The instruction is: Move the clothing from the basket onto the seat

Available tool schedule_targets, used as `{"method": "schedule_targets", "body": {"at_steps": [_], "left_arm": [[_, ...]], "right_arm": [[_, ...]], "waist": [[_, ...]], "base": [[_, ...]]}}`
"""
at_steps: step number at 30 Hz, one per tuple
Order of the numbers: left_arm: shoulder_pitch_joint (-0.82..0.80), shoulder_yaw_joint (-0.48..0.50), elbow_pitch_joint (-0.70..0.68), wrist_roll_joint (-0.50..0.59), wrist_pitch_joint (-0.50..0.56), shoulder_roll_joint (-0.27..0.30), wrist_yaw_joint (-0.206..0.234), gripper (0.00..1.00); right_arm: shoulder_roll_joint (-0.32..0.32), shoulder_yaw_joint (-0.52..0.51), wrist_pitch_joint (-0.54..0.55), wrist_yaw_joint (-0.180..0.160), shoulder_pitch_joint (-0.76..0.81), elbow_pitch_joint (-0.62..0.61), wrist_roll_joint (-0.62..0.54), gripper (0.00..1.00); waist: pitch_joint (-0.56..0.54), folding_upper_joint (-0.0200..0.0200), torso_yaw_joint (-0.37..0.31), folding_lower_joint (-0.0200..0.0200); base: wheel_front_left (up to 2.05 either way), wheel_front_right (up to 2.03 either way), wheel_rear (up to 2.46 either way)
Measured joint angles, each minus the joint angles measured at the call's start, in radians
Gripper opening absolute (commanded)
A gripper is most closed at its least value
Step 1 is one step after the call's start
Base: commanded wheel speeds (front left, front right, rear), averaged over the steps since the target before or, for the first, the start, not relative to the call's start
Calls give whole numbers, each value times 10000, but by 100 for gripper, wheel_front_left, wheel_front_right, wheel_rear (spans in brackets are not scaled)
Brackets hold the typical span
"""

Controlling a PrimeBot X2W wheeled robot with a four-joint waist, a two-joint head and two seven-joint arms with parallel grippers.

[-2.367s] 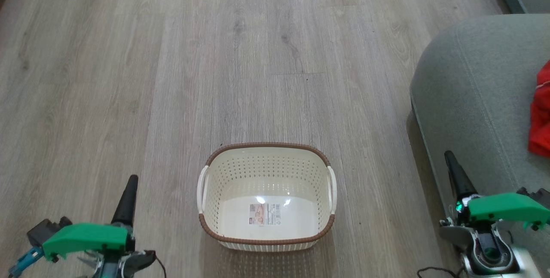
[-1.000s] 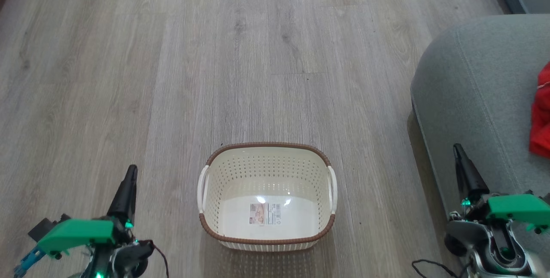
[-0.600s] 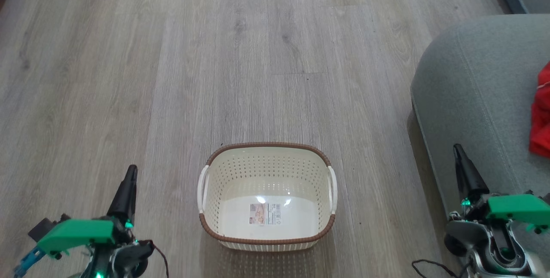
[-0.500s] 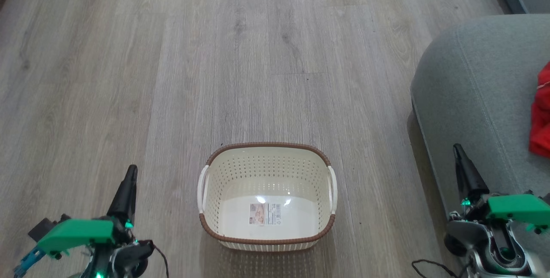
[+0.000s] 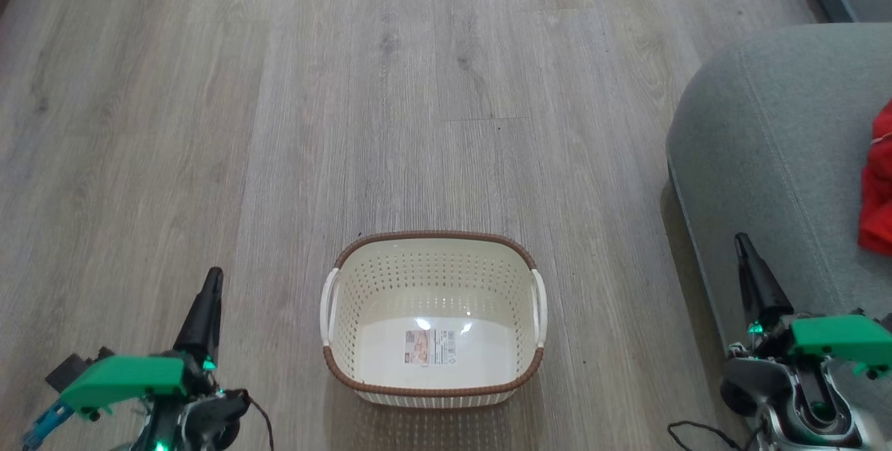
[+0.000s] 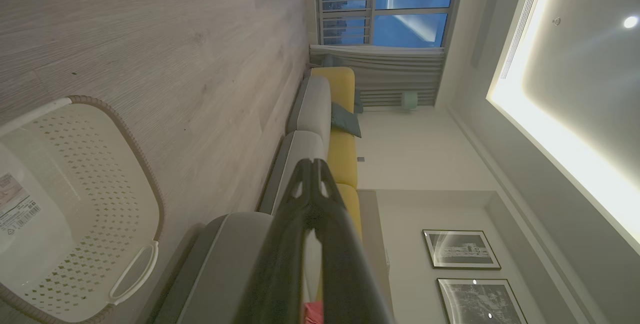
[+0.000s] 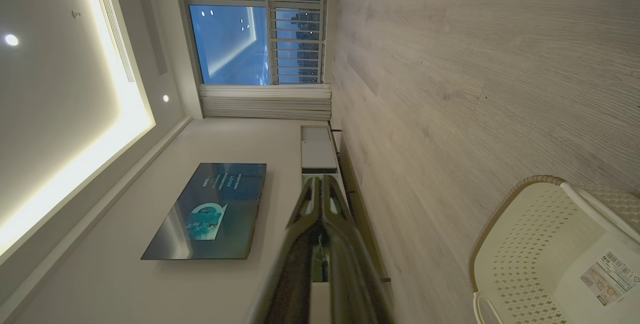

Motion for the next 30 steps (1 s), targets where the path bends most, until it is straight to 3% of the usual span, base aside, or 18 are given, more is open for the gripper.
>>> {"method": "schedule_targets", "body": {"at_steps": [30], "left_arm": [[0,0,-2,0,0,0,0,0]], "right_arm": [[4,0,0,0,0,0,0,0]], "waist": [[0,0,0,0]], "base": [[0,0,0]]}}
